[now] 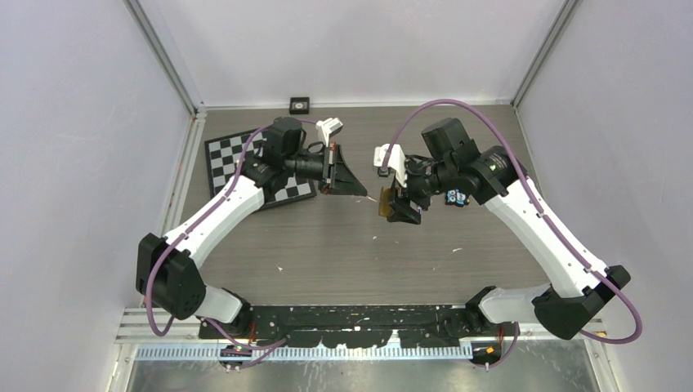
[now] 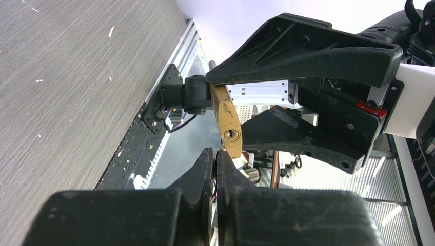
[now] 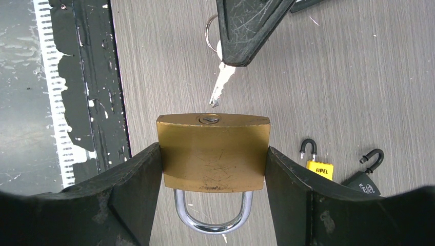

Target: Unlock with the key

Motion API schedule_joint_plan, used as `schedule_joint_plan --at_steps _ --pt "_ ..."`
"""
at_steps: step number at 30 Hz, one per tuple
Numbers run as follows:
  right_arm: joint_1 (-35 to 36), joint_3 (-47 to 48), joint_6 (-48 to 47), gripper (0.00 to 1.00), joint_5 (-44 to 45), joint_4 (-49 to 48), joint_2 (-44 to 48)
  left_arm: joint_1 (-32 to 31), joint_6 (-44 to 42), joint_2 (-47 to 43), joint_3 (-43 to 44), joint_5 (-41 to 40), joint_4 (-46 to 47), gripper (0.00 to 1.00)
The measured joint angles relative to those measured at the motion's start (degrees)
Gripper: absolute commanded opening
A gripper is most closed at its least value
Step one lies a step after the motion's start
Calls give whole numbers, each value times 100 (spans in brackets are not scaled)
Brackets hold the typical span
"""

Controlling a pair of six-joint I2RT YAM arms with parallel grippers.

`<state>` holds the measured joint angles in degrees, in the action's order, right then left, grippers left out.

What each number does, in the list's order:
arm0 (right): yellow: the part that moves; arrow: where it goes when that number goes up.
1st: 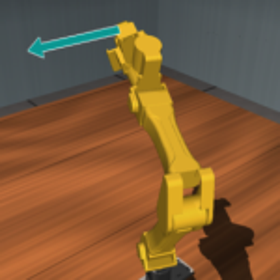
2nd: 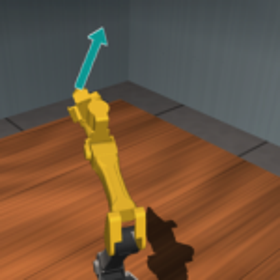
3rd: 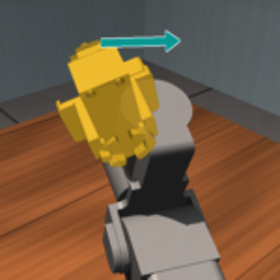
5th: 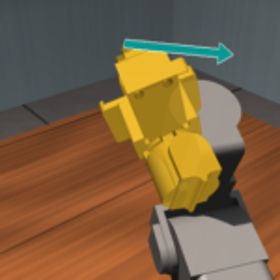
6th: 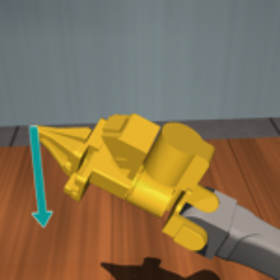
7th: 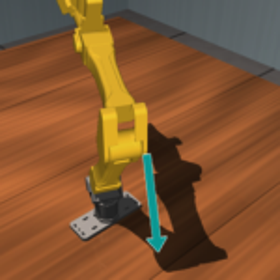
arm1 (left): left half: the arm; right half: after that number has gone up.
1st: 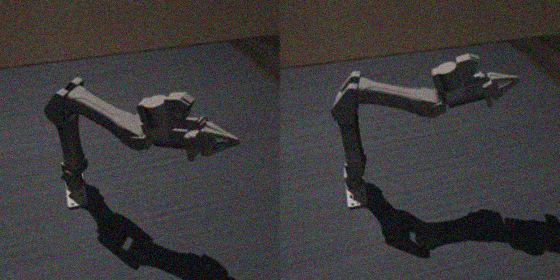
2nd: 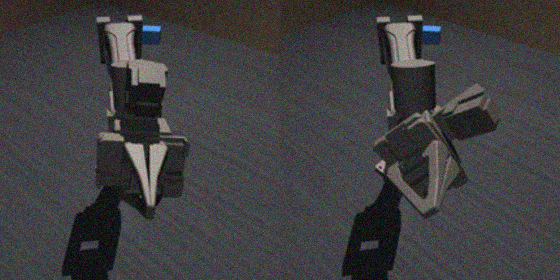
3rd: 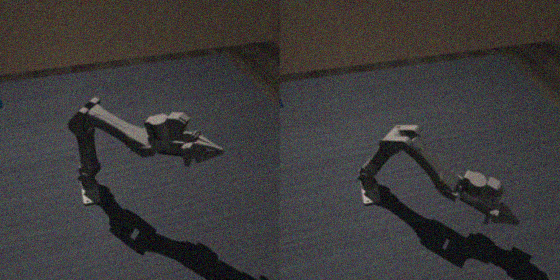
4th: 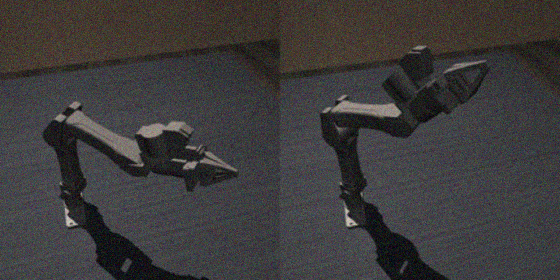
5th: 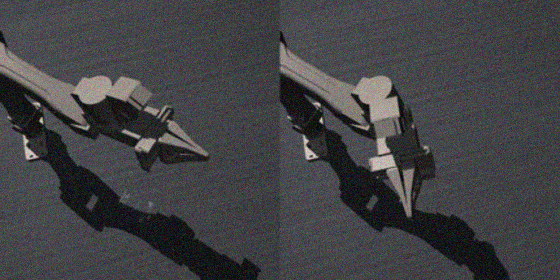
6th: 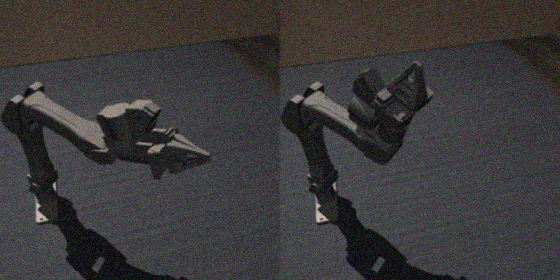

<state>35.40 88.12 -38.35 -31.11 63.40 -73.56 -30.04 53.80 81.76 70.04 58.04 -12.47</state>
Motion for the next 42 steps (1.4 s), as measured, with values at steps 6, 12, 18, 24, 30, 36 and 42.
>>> schedule_joint_plan --at_steps 6,12,18,24,30,36,42 --pt "0 0 52 0 4 -2 -35 -26 0 0 0 -2 13 0" --pt "0 0 109 1 15 -35 -109 -96 0 0 22 -9 22 0" --pt "0 0 125 1 35 -44 -111 -107 -46 0 33 -76 7 0" --pt "0 0 125 0 42 -44 -111 -107 -168 0 111 -164 -68 0" --pt "0 0 146 1 37 -44 -111 -114 -264 0 181 -264 -111 0" --pt "0 0 186 0 37 -44 -111 -136 -358 0 186 -319 -203 0" --pt "0 0 234 1 37 -44 -111 -149 -391 0 186 -326 -245 0"
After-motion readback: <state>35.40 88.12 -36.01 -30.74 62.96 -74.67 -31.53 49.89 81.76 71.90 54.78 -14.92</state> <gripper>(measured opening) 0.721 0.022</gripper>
